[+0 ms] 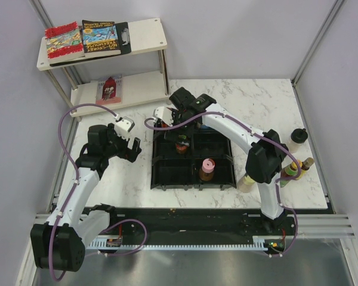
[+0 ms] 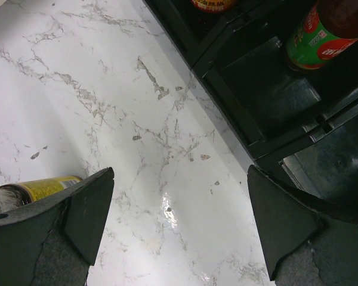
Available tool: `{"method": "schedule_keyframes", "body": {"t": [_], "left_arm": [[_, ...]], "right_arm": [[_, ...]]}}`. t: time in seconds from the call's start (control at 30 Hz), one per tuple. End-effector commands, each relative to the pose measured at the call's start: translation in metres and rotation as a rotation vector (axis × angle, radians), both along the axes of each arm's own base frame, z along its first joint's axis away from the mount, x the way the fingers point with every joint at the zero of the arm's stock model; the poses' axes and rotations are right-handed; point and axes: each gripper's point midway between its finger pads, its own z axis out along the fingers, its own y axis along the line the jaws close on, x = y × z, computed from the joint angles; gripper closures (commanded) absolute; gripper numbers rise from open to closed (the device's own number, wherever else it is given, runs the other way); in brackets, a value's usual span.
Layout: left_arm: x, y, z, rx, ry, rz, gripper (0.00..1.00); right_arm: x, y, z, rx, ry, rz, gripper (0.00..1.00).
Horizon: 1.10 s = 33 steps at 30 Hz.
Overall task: Organize the condiment bottles
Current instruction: Place the bottle in the storage box, then pick up the bottle from the center of the board.
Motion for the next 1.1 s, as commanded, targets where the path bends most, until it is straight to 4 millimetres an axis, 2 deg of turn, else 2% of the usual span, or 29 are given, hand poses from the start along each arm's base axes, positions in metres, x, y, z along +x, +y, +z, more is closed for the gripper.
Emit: {"method": "schedule_keyframes", "body": {"t": [0.0, 0.1, 0.13, 0.2, 0.23, 0.3, 0.33, 0.4, 0.43, 0.47, 0.5, 0.53, 0.57, 0.6, 0.63, 0.67, 0.7, 0.73, 0.77, 0.8, 0.83, 0.93, 0.97, 1.0, 1.03, 1.07], "left_arm": [[0.003, 0.0, 0.009, 0.002, -0.052, -0.014, 0.01], [0.003, 0.0, 0.012, -0.001, -0.061, -0.016, 0.0], [0.002, 0.0, 0.012, -0.002, -0.061, -0.014, 0.0], [0.004, 0.001, 0.016, -0.003, -0.072, -0.005, 0.0], [0.005, 0.004, 0.017, -0.001, -0.071, 0.017, 0.0], [0.008, 0.009, 0.023, 0.002, -0.088, 0.051, 0.0], [0.012, 0.015, 0.025, 0.016, -0.096, 0.088, 0.0], [0.016, 0.025, 0.028, 0.024, -0.109, 0.14, 0.0], [0.018, 0.032, 0.029, 0.036, -0.11, 0.172, 0.0], [0.02, 0.037, 0.03, 0.041, -0.111, 0.194, 0.01], [0.022, 0.041, 0.034, 0.047, -0.116, 0.211, 0.0], [0.024, 0.047, 0.037, 0.059, -0.118, 0.237, 0.0], [0.024, 0.051, 0.037, 0.067, -0.11, 0.256, 0.0], [0.026, 0.055, 0.044, 0.077, -0.12, 0.269, 0.0], [0.028, 0.059, 0.044, 0.091, -0.113, 0.284, 0.0], [0.029, 0.062, 0.047, 0.097, -0.114, 0.294, 0.0], [0.032, 0.067, 0.052, 0.112, -0.121, 0.31, 0.01], [0.034, 0.068, 0.051, 0.12, -0.116, 0.316, 0.0], [0.035, 0.07, 0.053, 0.129, -0.117, 0.318, 0.0], [0.038, 0.071, 0.059, 0.139, -0.133, 0.316, 0.0], [0.04, 0.072, 0.061, 0.147, -0.141, 0.317, 0.0], [0.046, 0.079, 0.071, 0.181, -0.165, 0.334, 0.0], [0.05, 0.092, 0.073, 0.201, -0.159, 0.37, 0.0], [0.051, 0.095, 0.073, 0.208, -0.154, 0.379, 0.0], [0.052, 0.099, 0.071, 0.213, -0.14, 0.386, 0.0], [0.054, 0.105, 0.067, 0.219, -0.122, 0.4, 0.0]], "right_arm": [[-0.005, -0.006, 0.042, 0.063, -0.077, 0.012, 0.02], [-0.011, -0.013, 0.061, 0.089, -0.09, -0.014, 0.02], [-0.012, -0.016, 0.074, 0.11, -0.108, -0.03, 0.02], [-0.012, -0.026, 0.088, 0.118, -0.127, -0.078, 0.02], [-0.01, -0.035, 0.105, 0.137, -0.158, -0.11, 0.02], [-0.007, -0.05, 0.122, 0.152, -0.182, -0.168, 0.02], [-0.007, -0.061, 0.137, 0.172, -0.209, -0.195, 0.02], [0.002, -0.094, 0.144, 0.156, -0.224, -0.282, 0.02], [0.008, -0.12, 0.154, 0.16, -0.25, -0.345, 0.02], [0.01, -0.137, 0.154, 0.147, -0.253, -0.385, 0.02], [0.011, -0.155, 0.145, 0.122, -0.241, -0.425, 0.02], [0.015, -0.188, 0.152, 0.118, -0.262, -0.498, 0.02], [0.014, -0.204, 0.149, 0.101, -0.265, -0.53, 0.02], [0.009, -0.221, 0.134, 0.055, -0.247, -0.558, 0.02], [0.005, -0.246, 0.14, 0.046, -0.275, -0.597, 0.02], [0.001, -0.259, 0.138, 0.031, -0.28, -0.613, 0.02], [-0.006, -0.27, 0.127, 0.002, -0.259, -0.625, 0.02], [-0.015, -0.28, 0.134, 0.007, -0.283, -0.638, 0.02], [-0.02, -0.296, 0.133, -0.014, -0.287, -0.652, 0.02], [-0.027, -0.303, 0.127, -0.026, -0.276, -0.658, 0.02], [-0.034, -0.317, 0.133, -0.026, -0.295, -0.684, 0.02], [-0.052, -0.338, 0.131, -0.054, -0.296, -0.705, 0.02], [-0.057, -0.342, 0.126, -0.066, -0.284, -0.695, 0.02], [-0.061, -0.341, 0.126, -0.068, -0.285, -0.684, 0.02], [-0.067, -0.356, 0.127, -0.077, -0.293, -0.727, 0.02], [-0.071, -0.359, 0.125, -0.084, -0.288, -0.727, 0.02]]}}
